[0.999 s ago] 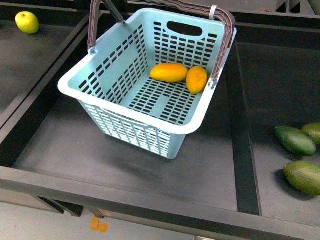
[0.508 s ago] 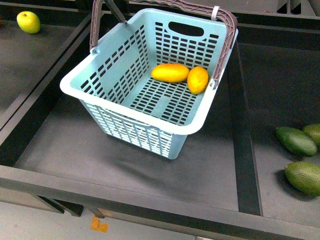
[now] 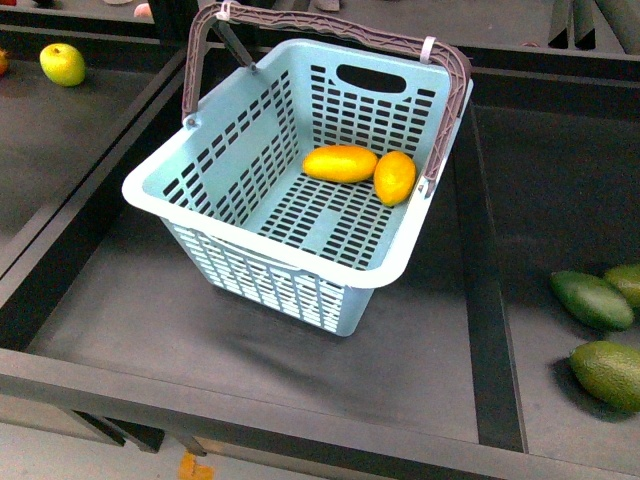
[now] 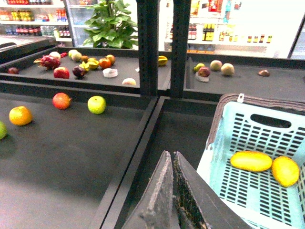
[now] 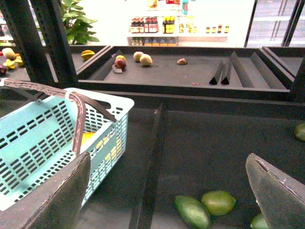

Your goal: Pick lemon and mango into basket

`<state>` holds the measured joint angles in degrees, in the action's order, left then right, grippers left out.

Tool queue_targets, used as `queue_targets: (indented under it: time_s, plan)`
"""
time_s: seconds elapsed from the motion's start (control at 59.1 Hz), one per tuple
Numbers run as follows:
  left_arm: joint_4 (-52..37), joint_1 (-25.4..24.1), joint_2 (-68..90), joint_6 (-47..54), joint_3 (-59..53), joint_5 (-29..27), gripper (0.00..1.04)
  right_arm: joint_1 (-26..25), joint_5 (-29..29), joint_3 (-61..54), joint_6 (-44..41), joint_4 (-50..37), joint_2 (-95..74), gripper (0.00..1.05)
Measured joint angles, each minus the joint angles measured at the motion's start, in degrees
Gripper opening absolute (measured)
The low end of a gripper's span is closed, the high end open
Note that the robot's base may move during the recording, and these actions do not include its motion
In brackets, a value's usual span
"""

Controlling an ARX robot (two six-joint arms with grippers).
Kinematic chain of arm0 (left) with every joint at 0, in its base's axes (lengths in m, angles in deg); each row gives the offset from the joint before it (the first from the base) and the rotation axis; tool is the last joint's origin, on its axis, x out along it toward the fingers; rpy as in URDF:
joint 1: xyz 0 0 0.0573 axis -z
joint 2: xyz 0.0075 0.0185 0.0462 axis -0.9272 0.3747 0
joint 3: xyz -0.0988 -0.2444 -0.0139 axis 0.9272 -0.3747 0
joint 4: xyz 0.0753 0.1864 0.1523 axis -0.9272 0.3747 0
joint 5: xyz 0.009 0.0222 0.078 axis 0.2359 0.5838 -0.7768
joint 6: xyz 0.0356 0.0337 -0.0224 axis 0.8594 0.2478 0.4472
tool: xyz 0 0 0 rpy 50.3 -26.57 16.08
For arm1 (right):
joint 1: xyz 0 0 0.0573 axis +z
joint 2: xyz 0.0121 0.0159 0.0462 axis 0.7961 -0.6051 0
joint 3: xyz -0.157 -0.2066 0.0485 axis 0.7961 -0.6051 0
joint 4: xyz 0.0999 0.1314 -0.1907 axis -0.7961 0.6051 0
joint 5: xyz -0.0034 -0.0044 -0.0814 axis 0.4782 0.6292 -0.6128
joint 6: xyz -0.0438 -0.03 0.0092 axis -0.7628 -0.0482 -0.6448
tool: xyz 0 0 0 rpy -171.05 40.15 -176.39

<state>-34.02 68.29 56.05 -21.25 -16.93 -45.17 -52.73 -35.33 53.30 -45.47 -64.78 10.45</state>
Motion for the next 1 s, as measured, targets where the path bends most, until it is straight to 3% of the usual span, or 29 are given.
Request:
queue_targets:
  time_s: [0.372,0.999]
  plan:
    - [18.2,-0.1,-21.0,0.0,-2.6,0.4,0.03,0.0,0.0,0.0,0.0,0.0,0.0,0.96]
    - [36.3,-0.1,-39.8,0.0,-2.6,0.4,0.03,0.0,0.0,0.0,0.0,0.0,0.0,0.96]
